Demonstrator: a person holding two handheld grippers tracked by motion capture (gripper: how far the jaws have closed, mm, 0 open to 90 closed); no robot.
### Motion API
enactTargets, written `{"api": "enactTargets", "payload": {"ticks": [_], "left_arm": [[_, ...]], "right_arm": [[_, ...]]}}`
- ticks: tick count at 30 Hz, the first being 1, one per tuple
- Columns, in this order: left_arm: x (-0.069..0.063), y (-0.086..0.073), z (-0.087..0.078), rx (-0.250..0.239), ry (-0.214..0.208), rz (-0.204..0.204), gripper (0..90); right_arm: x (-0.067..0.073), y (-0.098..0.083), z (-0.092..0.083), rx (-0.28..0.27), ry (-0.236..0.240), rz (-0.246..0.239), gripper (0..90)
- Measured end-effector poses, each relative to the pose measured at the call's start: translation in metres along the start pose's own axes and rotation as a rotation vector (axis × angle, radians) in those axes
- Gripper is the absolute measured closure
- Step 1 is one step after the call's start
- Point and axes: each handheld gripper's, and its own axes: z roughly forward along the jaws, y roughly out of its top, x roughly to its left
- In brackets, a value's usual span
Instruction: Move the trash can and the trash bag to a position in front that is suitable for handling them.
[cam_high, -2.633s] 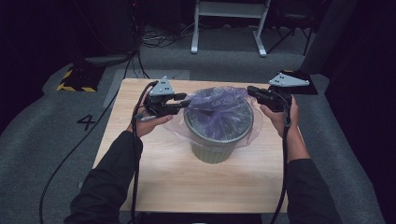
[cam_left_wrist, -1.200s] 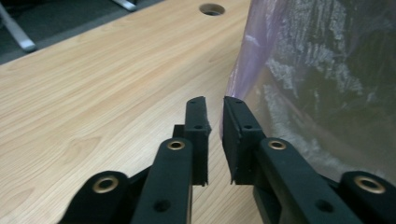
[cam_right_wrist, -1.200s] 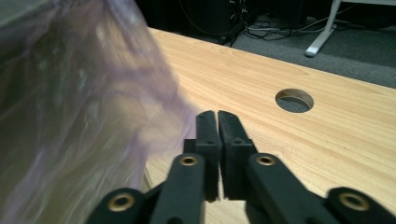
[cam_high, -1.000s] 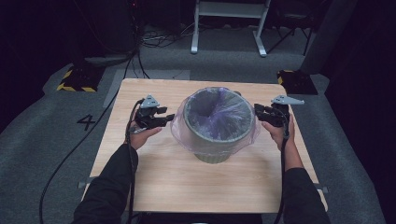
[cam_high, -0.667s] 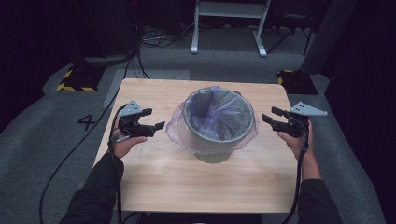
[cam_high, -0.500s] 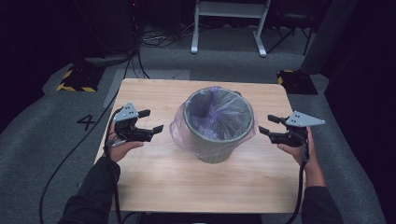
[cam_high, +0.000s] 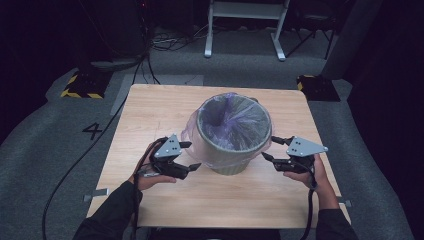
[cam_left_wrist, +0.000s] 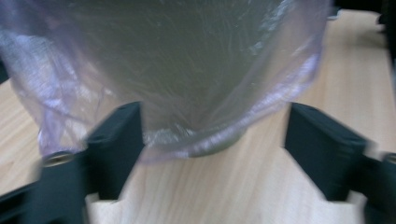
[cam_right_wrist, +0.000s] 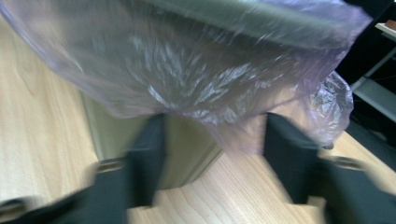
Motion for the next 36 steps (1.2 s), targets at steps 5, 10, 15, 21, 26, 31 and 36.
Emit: {"api": "enactTargets", "payload": {"ticks": [5,10,15,21,26,31,36], "left_arm": [[0.005,-0.001,0.020,0.053,0.020,0.049,69.3],[0.013,-0.010,0.030,0.069,-0.012,0.031,88.0],[0.019,-0.019,0.034,0.058,-0.015,-0.014,89.6],[0.016,-0.023,0.030,0.021,-0.023,-0.026,89.3],[0.014,-0.019,0.024,-0.011,-0.026,-0.027,89.1],[0.013,-0.016,0.025,-0.021,-0.034,-0.028,89.2],[0.013,-0.015,0.027,-0.029,-0.042,-0.037,89.3]], "right_arm": [[0.006,-0.006,0.009,0.031,0.016,-0.050,86.6],[0.007,-0.021,0.010,0.022,0.046,-0.016,90.0],[0.003,-0.031,0.009,0.012,0.051,0.035,90.0],[0.003,-0.037,0.010,0.020,0.000,0.067,66.5],[-0.002,-0.029,0.011,0.044,-0.110,0.092,29.3],[-0.003,-0.022,0.016,0.014,-0.204,0.113,23.7],[0.001,-0.016,0.021,-0.010,-0.171,0.064,55.9]]}}
